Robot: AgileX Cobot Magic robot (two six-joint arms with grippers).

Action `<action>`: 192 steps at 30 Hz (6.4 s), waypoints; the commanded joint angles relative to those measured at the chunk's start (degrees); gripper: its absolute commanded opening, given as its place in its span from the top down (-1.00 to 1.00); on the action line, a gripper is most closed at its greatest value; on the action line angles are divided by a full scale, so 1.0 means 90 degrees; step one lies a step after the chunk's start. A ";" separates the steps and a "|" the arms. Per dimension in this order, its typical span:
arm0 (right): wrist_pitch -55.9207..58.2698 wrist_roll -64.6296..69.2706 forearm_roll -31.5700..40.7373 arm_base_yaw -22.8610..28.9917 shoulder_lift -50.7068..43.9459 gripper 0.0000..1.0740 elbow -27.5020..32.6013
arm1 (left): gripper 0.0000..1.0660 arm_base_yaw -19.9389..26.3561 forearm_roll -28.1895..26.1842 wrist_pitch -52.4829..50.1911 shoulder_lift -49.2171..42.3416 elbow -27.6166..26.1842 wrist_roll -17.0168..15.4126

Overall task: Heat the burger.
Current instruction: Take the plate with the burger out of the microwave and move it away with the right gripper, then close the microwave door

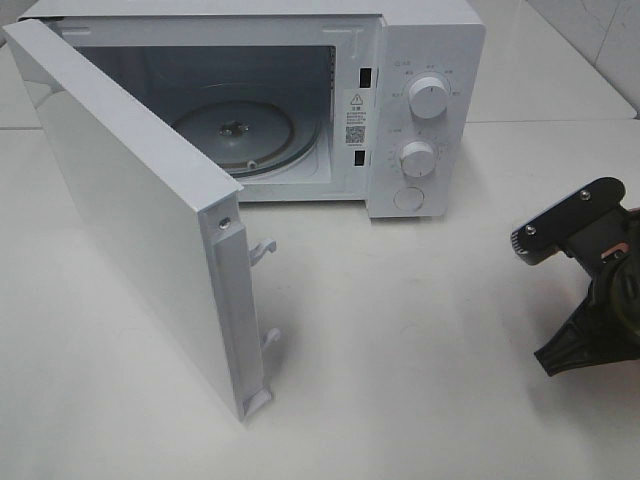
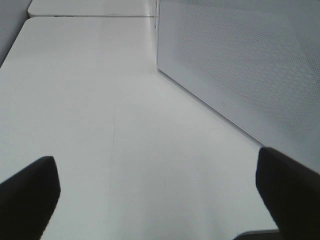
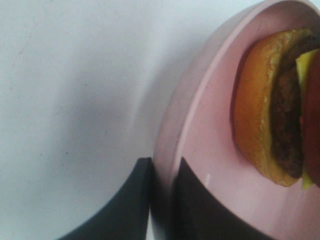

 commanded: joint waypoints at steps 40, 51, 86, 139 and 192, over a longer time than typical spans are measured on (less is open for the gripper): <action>0.0267 0.0115 0.0166 -0.0013 0.0357 0.10 -0.0191 | -0.87 -0.0006 -0.0025 -0.0045 -0.0025 -0.0006 0.0000; 0.0236 -0.3228 0.2655 -0.0013 -0.1579 0.07 -0.0802 | -0.87 -0.0006 -0.0025 -0.0045 -0.0025 -0.0006 0.0000; 0.2266 -0.6239 0.5309 -0.0484 -0.6277 -0.42 -0.1432 | -0.87 -0.0006 -0.0025 -0.0045 -0.0025 -0.0006 0.0000; 0.1833 -0.6646 0.5812 -0.3139 -0.9817 -0.42 -0.0140 | -0.87 -0.0006 -0.0025 -0.0045 -0.0019 -0.0006 0.0000; 0.1833 -0.6646 0.5812 -0.3139 -0.9817 -0.42 -0.0140 | 0.25 -0.0006 -0.0172 -0.2247 -0.0019 0.0331 -0.0032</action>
